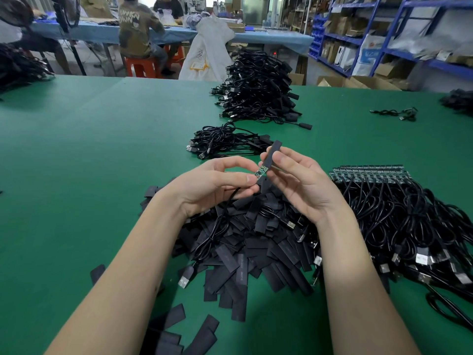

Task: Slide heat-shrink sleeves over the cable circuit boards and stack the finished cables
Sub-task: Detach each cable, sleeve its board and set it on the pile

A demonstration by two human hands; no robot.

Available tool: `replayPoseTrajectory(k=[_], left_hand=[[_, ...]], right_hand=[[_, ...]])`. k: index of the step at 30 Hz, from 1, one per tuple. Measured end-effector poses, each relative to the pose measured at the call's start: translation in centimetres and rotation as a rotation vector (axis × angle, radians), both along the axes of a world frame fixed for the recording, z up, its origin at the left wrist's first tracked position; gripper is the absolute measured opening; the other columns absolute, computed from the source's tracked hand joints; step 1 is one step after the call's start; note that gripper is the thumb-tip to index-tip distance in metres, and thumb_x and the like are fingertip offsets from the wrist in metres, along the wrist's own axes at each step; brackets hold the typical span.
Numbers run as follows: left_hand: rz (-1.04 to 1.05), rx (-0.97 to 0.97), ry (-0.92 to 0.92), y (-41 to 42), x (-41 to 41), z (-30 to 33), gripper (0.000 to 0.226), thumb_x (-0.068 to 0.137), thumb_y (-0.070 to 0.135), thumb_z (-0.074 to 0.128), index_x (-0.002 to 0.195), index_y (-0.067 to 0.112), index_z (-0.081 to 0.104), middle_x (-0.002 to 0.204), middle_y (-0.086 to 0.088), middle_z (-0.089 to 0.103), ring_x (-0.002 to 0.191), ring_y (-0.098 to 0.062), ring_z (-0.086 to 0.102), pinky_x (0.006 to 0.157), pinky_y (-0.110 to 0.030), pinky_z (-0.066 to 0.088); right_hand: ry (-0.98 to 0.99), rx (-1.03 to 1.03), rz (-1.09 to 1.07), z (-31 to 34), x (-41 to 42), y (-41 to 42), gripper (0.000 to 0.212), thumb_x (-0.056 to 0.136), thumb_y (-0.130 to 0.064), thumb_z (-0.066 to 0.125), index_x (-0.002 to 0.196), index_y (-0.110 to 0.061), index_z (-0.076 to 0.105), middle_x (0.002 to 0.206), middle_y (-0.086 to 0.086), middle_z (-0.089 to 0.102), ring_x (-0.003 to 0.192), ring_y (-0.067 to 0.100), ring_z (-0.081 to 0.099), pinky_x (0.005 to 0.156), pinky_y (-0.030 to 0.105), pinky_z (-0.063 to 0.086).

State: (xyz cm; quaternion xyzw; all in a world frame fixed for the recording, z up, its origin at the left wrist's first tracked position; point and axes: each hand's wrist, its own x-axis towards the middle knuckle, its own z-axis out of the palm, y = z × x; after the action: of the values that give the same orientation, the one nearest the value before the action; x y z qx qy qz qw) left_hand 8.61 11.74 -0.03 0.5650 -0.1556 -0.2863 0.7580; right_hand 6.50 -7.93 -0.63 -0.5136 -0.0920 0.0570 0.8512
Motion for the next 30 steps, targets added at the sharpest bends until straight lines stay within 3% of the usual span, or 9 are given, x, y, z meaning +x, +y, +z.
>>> replayPoseTrajectory(k=[10,14,16,17,23,30], left_hand=[[0.077,-0.004,0.01,-0.1,0.0,0.0,0.026,0.074,0.007,0.073,0.098,0.011,0.063,0.084,-0.007,0.072,0.077,-0.015,0.072,0.069,-0.019,0.058],[0.171,0.117,-0.169,0.0,0.1,-0.2,0.027,0.076,0.012,0.078,0.098,0.011,0.064,0.092,-0.01,0.073,0.089,-0.026,0.072,0.084,-0.035,0.06],[0.227,0.2,-0.268,0.0,0.2,-0.3,0.019,0.082,0.006,0.077,0.095,0.011,0.064,0.089,-0.015,0.073,0.087,-0.028,0.069,0.094,-0.049,0.053],[0.249,0.233,-0.312,0.0,0.2,-0.4,0.017,0.085,0.004,0.076,0.094,0.012,0.065,0.088,-0.017,0.074,0.084,-0.028,0.068,0.092,-0.051,0.05],[0.32,0.325,-0.457,-0.4,0.4,-0.7,0.012,0.084,0.006,0.08,0.089,0.014,0.073,0.082,-0.014,0.077,0.071,-0.014,0.07,0.068,-0.02,0.052],[0.383,0.322,-0.489,-0.6,0.5,-1.2,0.01,0.082,0.004,0.081,0.089,0.009,0.075,0.075,-0.009,0.077,0.062,-0.009,0.07,0.06,-0.014,0.051]], right_hand=[[0.012,-0.046,-0.018,-0.4,0.3,0.7,0.021,0.074,-0.012,0.075,0.095,-0.009,0.074,0.094,0.007,0.078,0.077,0.011,0.072,0.069,0.016,0.056],[0.058,0.001,-0.141,-0.4,0.5,0.7,0.033,0.07,-0.015,0.079,0.101,-0.006,0.069,0.094,0.008,0.078,0.082,0.011,0.074,0.072,0.017,0.057],[0.084,0.017,-0.181,-0.4,0.6,0.6,0.035,0.072,-0.013,0.079,0.103,-0.003,0.07,0.097,0.01,0.078,0.086,0.012,0.074,0.073,0.017,0.057],[0.096,0.024,-0.194,-0.5,0.7,0.6,0.033,0.074,-0.012,0.079,0.104,-0.002,0.07,0.097,0.01,0.078,0.087,0.012,0.074,0.074,0.018,0.057],[0.156,0.046,-0.254,-0.6,0.9,1.0,0.022,0.085,-0.003,0.076,0.105,0.0,0.069,0.098,0.011,0.077,0.089,0.013,0.074,0.075,0.018,0.058],[0.161,0.014,-0.272,-0.5,0.9,1.3,0.02,0.085,-0.003,0.076,0.104,0.001,0.072,0.1,0.012,0.076,0.086,0.012,0.074,0.073,0.016,0.057]])
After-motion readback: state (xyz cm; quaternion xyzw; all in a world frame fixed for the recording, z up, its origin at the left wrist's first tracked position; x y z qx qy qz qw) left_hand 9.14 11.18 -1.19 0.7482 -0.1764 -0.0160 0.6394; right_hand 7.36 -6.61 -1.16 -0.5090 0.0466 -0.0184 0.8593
